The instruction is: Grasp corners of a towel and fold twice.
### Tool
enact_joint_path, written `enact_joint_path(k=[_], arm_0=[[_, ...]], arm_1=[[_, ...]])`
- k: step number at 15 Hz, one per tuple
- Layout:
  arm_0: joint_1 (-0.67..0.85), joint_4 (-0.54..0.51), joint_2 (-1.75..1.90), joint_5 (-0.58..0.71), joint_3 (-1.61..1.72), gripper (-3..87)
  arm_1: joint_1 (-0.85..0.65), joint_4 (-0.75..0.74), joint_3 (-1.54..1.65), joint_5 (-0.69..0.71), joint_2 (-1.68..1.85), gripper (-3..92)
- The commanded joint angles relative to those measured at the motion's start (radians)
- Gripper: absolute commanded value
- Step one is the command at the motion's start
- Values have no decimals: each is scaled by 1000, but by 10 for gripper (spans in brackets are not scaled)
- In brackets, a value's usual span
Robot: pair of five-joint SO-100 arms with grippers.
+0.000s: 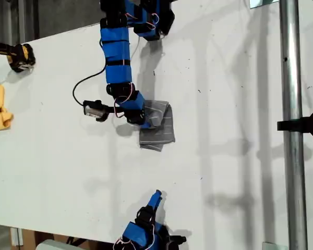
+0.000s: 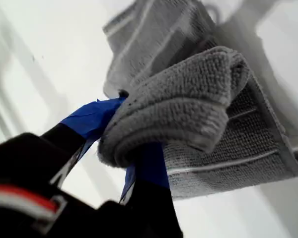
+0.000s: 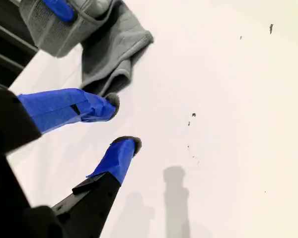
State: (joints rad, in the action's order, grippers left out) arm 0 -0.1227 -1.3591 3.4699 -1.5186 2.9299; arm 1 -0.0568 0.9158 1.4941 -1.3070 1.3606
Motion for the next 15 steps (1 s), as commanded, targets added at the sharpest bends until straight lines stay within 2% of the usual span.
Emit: enact_joint_path(k=[1, 3, 4, 5, 7, 9, 15], arm_0=[[-3, 12, 5, -12, -15, 132], [3, 12, 5, -8, -12, 134], [5, 14, 5, -6, -11, 135], [2, 14, 5, -6, -12, 135], [-8, 11, 5, -18, -9, 135], [-9, 9, 5, -26, -8, 135], [21, 9, 6, -11, -12, 140]], arm_1=[[0, -5, -219, 23, -109, -1], [11, -43, -244, 15, -175, -1], [8, -37, -230, -3, -183, 74], [5, -15, -222, -5, -187, 268], [-9, 32, -190, -12, -138, 215], [-26, 232, -264, -14, -98, 215], [-41, 282, 187, 77, 621, 204]])
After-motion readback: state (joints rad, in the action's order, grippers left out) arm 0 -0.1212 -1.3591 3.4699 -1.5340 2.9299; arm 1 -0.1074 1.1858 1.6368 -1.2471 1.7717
